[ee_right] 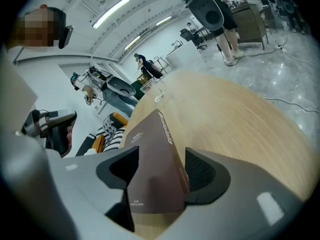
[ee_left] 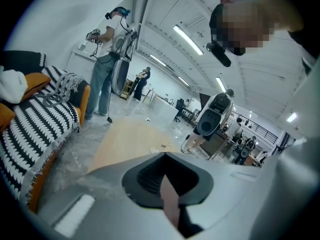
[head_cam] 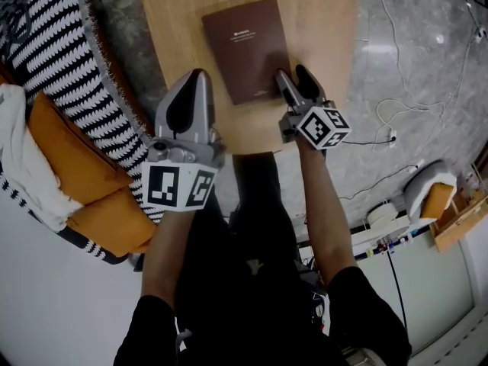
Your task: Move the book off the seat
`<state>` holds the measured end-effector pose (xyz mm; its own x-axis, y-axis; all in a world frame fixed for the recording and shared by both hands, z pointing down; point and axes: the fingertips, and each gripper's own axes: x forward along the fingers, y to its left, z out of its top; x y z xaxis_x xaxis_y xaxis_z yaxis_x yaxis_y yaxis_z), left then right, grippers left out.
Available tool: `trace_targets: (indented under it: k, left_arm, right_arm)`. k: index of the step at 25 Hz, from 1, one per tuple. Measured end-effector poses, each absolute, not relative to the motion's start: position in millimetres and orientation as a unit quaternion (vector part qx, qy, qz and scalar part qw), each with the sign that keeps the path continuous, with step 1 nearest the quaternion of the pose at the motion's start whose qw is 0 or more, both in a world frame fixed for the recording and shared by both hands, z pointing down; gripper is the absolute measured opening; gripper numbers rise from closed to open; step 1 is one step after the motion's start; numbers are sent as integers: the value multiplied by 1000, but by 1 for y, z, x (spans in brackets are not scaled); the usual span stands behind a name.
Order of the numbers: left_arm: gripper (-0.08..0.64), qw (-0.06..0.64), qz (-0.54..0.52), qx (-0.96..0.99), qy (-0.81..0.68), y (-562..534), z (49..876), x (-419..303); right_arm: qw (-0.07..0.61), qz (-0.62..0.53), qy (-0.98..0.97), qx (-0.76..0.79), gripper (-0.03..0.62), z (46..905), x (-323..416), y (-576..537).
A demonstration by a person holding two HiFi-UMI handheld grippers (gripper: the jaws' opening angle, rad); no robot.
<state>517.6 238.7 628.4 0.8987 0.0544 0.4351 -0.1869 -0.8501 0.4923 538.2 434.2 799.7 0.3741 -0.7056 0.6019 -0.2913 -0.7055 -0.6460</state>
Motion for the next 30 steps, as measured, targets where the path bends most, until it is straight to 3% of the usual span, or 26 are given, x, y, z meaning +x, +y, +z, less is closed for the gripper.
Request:
trace_targets:
  k: [6,10,21,30]
  left_arm:
    - [6,273,219,936,-34,241,624,512]
    - [6,272,216,937,-35,240,622,510]
    - [6,270,203,940,-44,234,607,494]
    - [6,259,189,946,-39,231,564,487]
  right_arm:
    - [206,-458,312,-806,282,793,538,437]
    - [162,-451,319,-818,232,789,536,436]
    - [97,-437,266,-854,16,776,536,452]
    - [84,-420,288,-857,9,725,532,436]
